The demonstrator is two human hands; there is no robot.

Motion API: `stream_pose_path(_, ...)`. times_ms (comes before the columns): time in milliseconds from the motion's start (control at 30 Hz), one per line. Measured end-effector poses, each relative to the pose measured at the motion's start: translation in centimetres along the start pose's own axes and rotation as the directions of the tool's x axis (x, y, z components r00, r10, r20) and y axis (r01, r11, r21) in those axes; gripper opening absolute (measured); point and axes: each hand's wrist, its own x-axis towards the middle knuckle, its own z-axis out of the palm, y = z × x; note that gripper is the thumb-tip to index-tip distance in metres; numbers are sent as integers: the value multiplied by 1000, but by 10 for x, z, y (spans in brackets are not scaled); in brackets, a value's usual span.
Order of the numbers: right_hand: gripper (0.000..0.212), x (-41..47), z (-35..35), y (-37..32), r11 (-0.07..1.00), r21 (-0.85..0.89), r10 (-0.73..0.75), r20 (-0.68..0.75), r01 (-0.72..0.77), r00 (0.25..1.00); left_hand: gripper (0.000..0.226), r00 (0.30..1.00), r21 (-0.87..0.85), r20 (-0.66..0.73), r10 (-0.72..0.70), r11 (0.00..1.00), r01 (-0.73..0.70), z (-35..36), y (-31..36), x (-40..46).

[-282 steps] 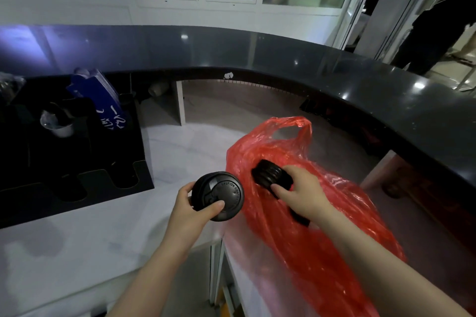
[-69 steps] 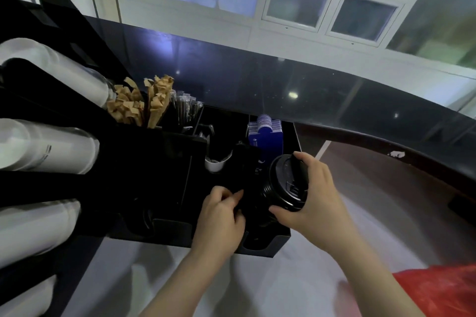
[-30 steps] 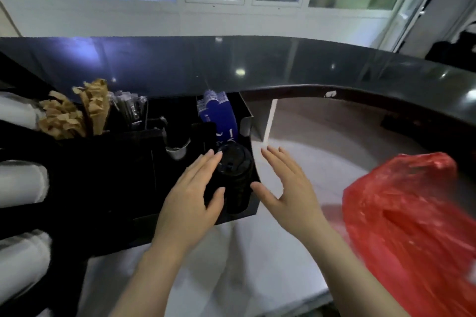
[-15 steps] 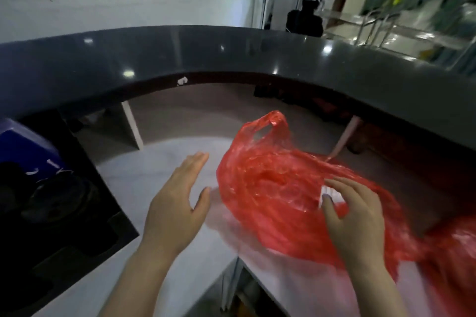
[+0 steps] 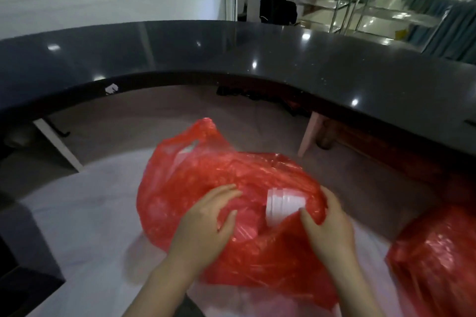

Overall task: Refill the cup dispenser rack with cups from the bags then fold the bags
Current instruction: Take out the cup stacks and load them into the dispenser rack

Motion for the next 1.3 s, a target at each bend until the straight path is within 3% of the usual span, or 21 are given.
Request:
stream_pose_path(67, 51, 2, 8, -5, 983, 172, -62, -5, 62, 998, 42, 997, 23, 58, -53, 998, 52, 12, -4, 5)
stream_pose_path(200, 64, -7, 25, -18, 907, 418, -97, 121, 37, 988, 56, 968, 58, 122, -218, 975, 213, 24, -9, 9)
stream_pose_path(300, 74, -12, 41, -17, 878, 478, -108, 203, -2, 973, 69, 933, 76, 112, -341, 939, 335, 33, -17, 19)
stream_pose_path(400, 78, -22, 48, -24, 872, 486, -195, 246, 53, 949, 83, 911, 74, 93, -401, 916, 395, 33, -18, 23)
stream_pose_path(533, 81, -28, 51, -30, 893, 388, -340, 252, 227, 906, 78, 859, 114, 84, -504, 862, 495, 43, -18, 29)
stream_pose_path(700, 95, -24, 44, -25, 854, 111, -515, 321, 509, 795, 77, 868, 105, 28, -495, 865, 490, 38, -23, 24)
stream_pose_path(867, 77, -14, 43, -31, 916, -125, -321, 340, 381, 884, 77, 946, 118, -84, -313, 940, 322, 14, -21, 11)
stream_pose_path(1033, 75, 9, 40, -48, 904, -310, -177, 356, 295, 918, 86, 947, 50, -186, -263, 960, 276, -16, -21, 5)
stream_pose_path(1133, 92, 10, 27, -62, 838, -267, -367, 372, 476, 853, 85, 951, -40, -218, -221, 975, 217, -38, -21, 3)
stream_pose_path(1167, 95, 6, 22, -70, 797, -201, -479, 364, 570, 799, 83, 959, -57, -202, -200, 980, 193, -46, -19, 2)
stream_pose_path(1233, 98, -3, 15, -90, 683, 41, -687, 375, 729, 623, 81, 979, -109, -149, -139, 986, 124, -57, -15, -1)
stream_pose_path(1300, 100, -11, 14, -109, 603, 337, -790, 376, 723, 484, 82, 989, -162, -124, -79, 985, 58, -68, -12, -8)
